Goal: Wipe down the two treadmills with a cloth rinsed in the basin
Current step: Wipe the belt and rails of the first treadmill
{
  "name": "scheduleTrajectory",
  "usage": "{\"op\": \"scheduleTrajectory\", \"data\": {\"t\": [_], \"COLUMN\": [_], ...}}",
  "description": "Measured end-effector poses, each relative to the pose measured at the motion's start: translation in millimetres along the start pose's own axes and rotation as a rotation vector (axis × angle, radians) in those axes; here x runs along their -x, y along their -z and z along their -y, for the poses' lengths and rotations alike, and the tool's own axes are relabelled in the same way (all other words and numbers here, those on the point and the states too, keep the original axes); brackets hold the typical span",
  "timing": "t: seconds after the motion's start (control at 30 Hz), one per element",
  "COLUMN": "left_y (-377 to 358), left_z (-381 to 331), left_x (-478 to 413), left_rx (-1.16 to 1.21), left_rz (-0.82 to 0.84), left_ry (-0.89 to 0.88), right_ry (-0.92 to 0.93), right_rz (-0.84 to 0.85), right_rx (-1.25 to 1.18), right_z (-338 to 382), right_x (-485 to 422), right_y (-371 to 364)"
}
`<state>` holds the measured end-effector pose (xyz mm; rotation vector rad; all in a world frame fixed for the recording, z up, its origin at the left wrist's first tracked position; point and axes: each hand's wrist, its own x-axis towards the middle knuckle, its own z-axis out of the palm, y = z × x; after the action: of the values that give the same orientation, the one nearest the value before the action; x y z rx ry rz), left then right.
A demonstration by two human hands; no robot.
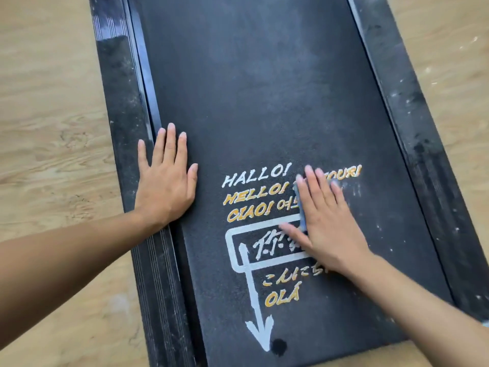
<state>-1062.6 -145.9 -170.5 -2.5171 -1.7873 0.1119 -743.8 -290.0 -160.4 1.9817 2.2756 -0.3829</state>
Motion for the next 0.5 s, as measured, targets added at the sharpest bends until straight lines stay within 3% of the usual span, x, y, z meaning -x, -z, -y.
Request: {"op": "scheduleTrajectory", "data": {"t": [0.1, 0.17, 0.23, 0.4, 0.5], "left_y": [-1, -1, -2, -4, -5], "left_z": [1, 2, 2, -1, -3], "left_x": [1, 2, 3, 4, 4], "left_rx": [-0.009, -0.013, -0.009, 0.030, 0.050], "left_rz": [0.013, -0.002, -0.011, -0.065, -0.087], "left_ry": [-0.007, 0.001, -0.001, 0.007, 0.020], "right_ry": [-0.094, -0.105, -0.101, -0.038, -0.088], "right_rz": [-0.061, -0.065, -0.064, 0.009, 0.060], "right_rx": [-0.015, -0.031, -0.063, 0.010, -0.005], "right_z": [-19, -23, -21, -2, -5], "right_x": [-119, -146, -108, 119, 124], "right_y": [34, 40, 29, -23, -26]}}
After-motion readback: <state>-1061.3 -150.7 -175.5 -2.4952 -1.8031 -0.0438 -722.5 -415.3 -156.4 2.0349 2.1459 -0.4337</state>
